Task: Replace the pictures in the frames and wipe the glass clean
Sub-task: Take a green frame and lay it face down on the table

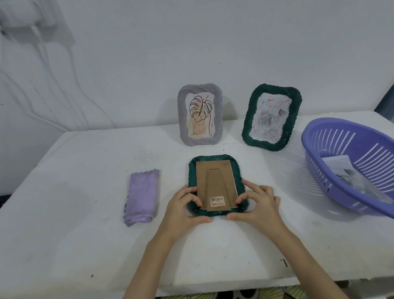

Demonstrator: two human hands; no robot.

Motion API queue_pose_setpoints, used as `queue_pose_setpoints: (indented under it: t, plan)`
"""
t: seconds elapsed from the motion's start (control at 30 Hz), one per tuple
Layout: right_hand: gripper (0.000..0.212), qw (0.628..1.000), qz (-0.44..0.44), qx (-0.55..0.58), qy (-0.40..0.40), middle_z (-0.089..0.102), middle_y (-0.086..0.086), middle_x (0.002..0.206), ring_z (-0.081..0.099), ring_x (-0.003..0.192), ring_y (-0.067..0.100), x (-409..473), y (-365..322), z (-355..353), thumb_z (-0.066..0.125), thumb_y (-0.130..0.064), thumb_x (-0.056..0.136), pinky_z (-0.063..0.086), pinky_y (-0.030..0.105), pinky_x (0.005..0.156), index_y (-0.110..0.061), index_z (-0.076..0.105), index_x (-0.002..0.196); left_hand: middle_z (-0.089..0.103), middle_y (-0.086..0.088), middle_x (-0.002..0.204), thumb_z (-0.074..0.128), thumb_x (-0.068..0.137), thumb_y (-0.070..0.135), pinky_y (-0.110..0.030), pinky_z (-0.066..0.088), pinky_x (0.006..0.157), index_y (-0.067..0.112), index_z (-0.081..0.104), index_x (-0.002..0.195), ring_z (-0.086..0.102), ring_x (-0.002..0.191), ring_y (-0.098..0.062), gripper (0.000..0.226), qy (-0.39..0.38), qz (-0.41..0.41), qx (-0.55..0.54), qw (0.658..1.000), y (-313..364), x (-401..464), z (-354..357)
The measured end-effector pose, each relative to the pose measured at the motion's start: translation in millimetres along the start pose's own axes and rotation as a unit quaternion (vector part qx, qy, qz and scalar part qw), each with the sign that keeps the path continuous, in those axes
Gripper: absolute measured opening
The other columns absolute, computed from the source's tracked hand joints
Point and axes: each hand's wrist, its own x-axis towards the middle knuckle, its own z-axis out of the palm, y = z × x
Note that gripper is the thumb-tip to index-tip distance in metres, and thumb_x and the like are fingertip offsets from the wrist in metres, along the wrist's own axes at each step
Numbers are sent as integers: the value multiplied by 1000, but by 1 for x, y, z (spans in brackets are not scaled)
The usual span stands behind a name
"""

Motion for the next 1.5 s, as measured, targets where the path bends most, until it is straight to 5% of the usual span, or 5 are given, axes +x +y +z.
queue_pose_setpoints:
  t: [0.37,0.77,1.1,1.33,1.5]
  plan:
    - [32,1000,-20,-7,4,41,-20,136,27,117,9,-2,1,0,83,-54,44,10,21,77,-45,56,60,43,23,121,88,54,23,-9,24,98,41,60,58,33,119,13,33,-6,-9,-18,1000,1,-2,1]
    - [18,998,-13,-51,30,38,-10,141,22,127,14,20,-14,5,61,-50,80,12,29,86,-39,69,93,21,4,152,74,72,41,-34,8,114,28,63,108,2,143,-17,40,29,-48,86,995,20,17,4]
    - [27,995,-22,56,75,52,-19,114,32,113,8,12,-16,5,83,-33,61,12,22,74,-39,68,82,45,17,116,86,55,30,-25,24,96,45,54,82,28,114,-9,44,67,-32,12,997,28,17,4]
    - [54,990,-7,127,60,56,-25,102,42,104,4,15,-17,1,82,-31,63,18,25,80,-52,45,96,52,3,124,85,40,49,-40,43,103,49,45,123,48,117,-13,92,0,-72,-81,994,24,24,4]
    - [32,996,22,19,86,52,-17,114,35,113,10,24,-6,-5,61,-45,82,18,29,83,-43,53,113,54,7,118,87,55,11,-27,42,100,23,43,132,48,111,-4,89,4,-100,-146,984,26,25,-27]
